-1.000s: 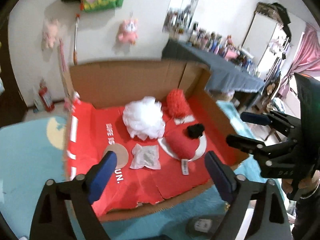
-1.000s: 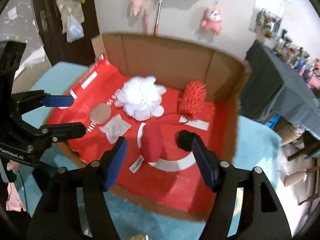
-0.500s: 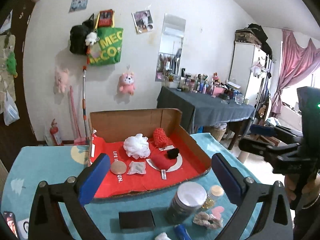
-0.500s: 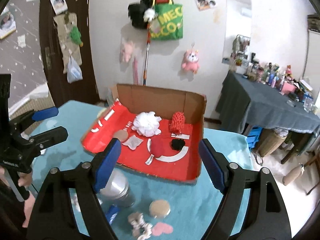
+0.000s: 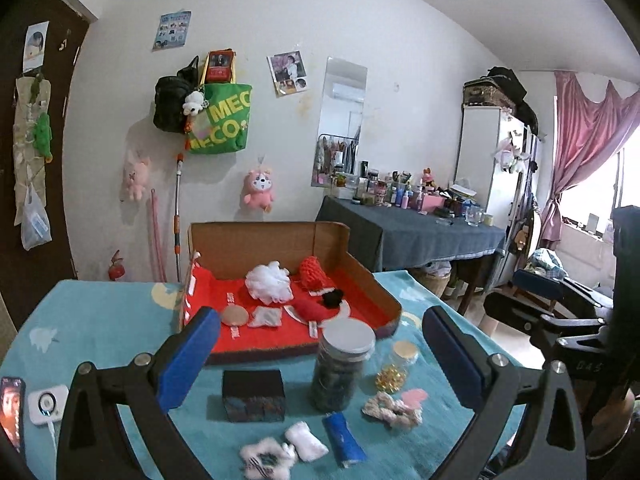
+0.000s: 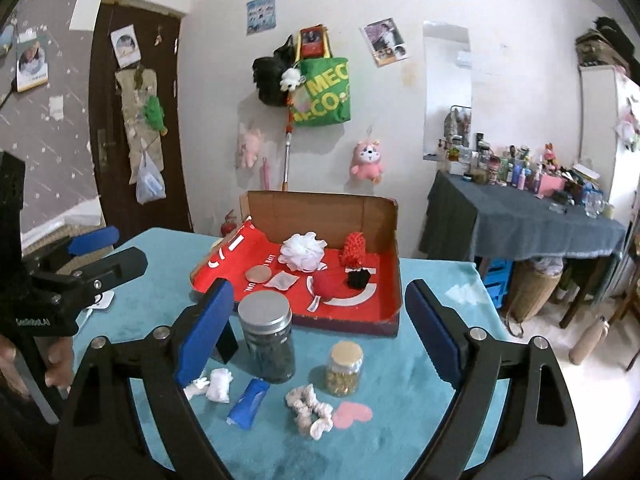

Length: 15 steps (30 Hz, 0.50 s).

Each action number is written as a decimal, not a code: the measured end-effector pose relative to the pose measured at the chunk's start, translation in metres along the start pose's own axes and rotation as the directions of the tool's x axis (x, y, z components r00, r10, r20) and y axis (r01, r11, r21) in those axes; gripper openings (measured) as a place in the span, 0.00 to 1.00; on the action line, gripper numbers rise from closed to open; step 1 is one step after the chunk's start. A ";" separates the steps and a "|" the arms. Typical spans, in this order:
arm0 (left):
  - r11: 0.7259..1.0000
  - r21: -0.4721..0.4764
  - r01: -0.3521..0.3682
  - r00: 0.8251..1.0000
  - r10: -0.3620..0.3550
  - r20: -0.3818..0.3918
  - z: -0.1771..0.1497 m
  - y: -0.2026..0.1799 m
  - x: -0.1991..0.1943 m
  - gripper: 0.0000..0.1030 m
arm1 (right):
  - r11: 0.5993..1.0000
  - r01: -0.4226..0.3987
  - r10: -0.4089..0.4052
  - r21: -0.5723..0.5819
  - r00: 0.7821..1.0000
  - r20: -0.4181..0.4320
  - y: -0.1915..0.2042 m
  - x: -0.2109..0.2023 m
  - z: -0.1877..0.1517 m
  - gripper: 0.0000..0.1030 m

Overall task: Organize soft objects
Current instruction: 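Withdraw both open tools from the box back over the table items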

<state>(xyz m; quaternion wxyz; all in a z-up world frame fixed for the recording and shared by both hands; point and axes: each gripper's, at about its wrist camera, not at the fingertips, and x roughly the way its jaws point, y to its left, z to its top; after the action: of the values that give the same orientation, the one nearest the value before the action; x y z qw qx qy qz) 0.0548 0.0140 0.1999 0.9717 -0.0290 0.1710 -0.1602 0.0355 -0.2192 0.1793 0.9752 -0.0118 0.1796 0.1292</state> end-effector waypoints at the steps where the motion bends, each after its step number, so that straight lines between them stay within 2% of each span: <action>1: 1.000 0.000 -0.004 1.000 0.004 0.002 -0.004 -0.002 -0.001 1.00 | 1.000 0.009 -0.009 0.004 1.000 0.009 0.001 -0.003 -0.006 0.85; 10: 0.999 -0.007 -0.039 0.999 0.040 0.037 -0.051 -0.010 -0.010 1.00 | 0.992 0.123 -0.124 0.018 0.987 0.101 0.008 -0.018 -0.059 0.86; 15: 0.998 0.004 -0.067 0.997 0.067 0.037 -0.076 -0.011 -0.007 1.00 | 0.992 0.126 -0.127 0.026 0.988 0.091 0.010 -0.010 -0.086 0.89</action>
<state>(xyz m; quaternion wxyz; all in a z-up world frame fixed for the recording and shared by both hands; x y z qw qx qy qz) 0.0188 0.0055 0.1323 0.9796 -0.0235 0.1536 -0.1273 -0.0060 -0.2176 0.1030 0.9887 -0.0072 0.1343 0.0656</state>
